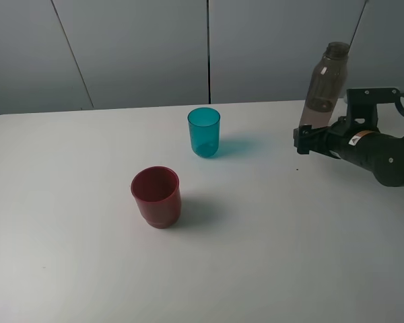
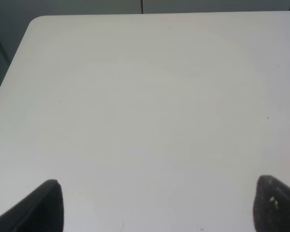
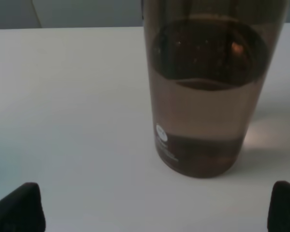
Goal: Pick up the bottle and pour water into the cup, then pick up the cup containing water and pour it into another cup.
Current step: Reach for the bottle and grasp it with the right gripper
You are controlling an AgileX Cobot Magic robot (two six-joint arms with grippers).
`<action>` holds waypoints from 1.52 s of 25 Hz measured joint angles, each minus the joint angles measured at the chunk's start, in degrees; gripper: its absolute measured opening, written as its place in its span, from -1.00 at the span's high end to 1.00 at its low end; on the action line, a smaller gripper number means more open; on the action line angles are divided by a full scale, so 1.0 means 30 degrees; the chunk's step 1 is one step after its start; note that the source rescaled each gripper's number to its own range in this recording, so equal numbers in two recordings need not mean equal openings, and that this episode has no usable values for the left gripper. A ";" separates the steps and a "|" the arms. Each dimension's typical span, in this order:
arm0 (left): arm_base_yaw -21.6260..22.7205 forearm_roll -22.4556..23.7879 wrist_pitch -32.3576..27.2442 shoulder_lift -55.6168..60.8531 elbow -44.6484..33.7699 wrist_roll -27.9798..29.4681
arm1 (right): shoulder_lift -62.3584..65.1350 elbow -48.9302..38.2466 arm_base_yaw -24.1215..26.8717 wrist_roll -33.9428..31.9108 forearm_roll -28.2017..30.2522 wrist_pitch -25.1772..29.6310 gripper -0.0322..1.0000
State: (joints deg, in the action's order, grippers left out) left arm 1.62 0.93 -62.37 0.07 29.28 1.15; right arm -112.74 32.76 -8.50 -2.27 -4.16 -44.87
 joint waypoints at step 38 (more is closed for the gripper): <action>0.0000 0.0000 0.0000 0.0000 0.0000 0.0041 | -0.3527 0.3369 0.0000 0.1062 -0.2888 -0.3263 -1.00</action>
State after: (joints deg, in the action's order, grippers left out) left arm 1.62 0.93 -62.37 0.07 29.28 1.27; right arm -123.32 42.87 -8.50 0.92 -12.82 -54.66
